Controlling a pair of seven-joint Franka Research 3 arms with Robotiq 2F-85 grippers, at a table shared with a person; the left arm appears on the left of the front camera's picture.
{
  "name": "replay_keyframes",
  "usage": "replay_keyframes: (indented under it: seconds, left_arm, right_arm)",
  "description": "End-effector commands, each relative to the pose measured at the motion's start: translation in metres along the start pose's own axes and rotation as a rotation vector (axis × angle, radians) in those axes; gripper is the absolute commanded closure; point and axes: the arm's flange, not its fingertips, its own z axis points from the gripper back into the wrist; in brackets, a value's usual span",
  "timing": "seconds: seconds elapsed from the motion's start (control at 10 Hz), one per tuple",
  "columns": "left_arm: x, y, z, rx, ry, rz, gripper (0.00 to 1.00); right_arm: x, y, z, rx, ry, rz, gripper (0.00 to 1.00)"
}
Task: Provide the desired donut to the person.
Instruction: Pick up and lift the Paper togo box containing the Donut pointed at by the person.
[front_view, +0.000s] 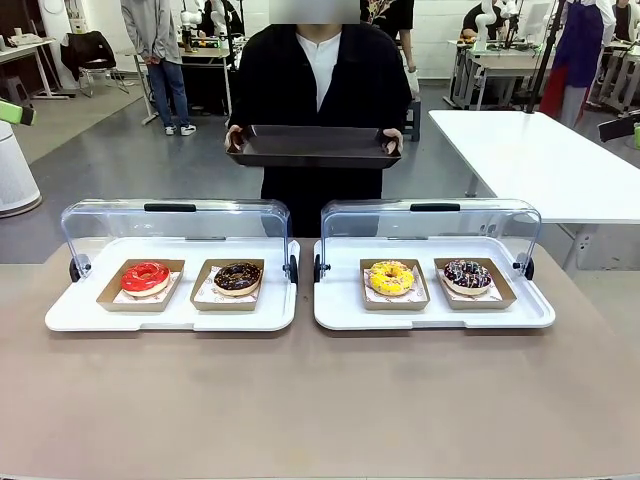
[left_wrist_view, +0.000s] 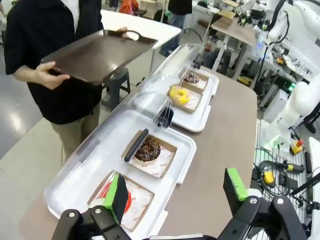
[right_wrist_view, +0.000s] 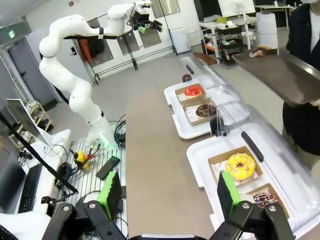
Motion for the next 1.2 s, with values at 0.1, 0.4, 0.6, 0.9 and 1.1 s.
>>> replay_keyframes:
  seconds: [0.1,0.4,0.6,0.9,1.1]
  left_arm:
    - [-0.0032,0.0031,0.0030,0.024,0.069,-0.001,0.00]
    - [-0.0059,0.0018,0.0015,0.009,0.043,0.003,0.00]
    - [-0.0059,0.0018,0.0015,0.009,0.043,0.003,0.00]
    - [-0.0059,0.0018,0.0015,0.009,0.043,0.003,0.00]
    - [-0.0059,0.0018,0.0015,0.009,0.043,0.003,0.00]
  right_arm:
    - [0.0044,0.0040,0.0010,-0.010,0.035,-0.001,0.00]
    - [0.0016,0.0015,0.0001,-0.005,0.009,0.002,0.00]
    - [0.0016,0.0015,0.0001,-0.005,0.009,0.002,0.00]
    - [0.0016,0.0015,0.0001,-0.005,0.009,0.002,0.00]
    - [0.0016,0.0015,0.0001,-0.005,0.009,0.002,0.00]
